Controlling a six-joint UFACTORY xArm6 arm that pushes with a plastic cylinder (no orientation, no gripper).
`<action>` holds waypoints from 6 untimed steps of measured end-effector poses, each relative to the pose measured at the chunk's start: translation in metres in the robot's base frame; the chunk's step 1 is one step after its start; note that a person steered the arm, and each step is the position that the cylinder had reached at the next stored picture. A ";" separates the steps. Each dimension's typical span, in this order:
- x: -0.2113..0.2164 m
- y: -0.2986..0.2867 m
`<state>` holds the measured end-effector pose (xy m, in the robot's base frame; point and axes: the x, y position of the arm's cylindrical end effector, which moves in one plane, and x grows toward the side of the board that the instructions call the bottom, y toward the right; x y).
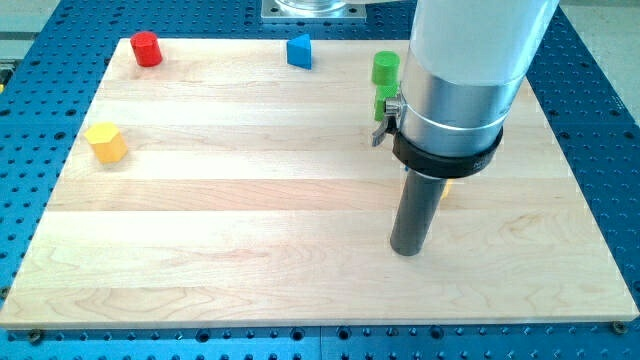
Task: Keep green circle at bottom right of the heart
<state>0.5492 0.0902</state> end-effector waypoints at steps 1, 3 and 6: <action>0.024 -0.019; 0.044 0.022; -0.078 0.092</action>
<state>0.4711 0.1822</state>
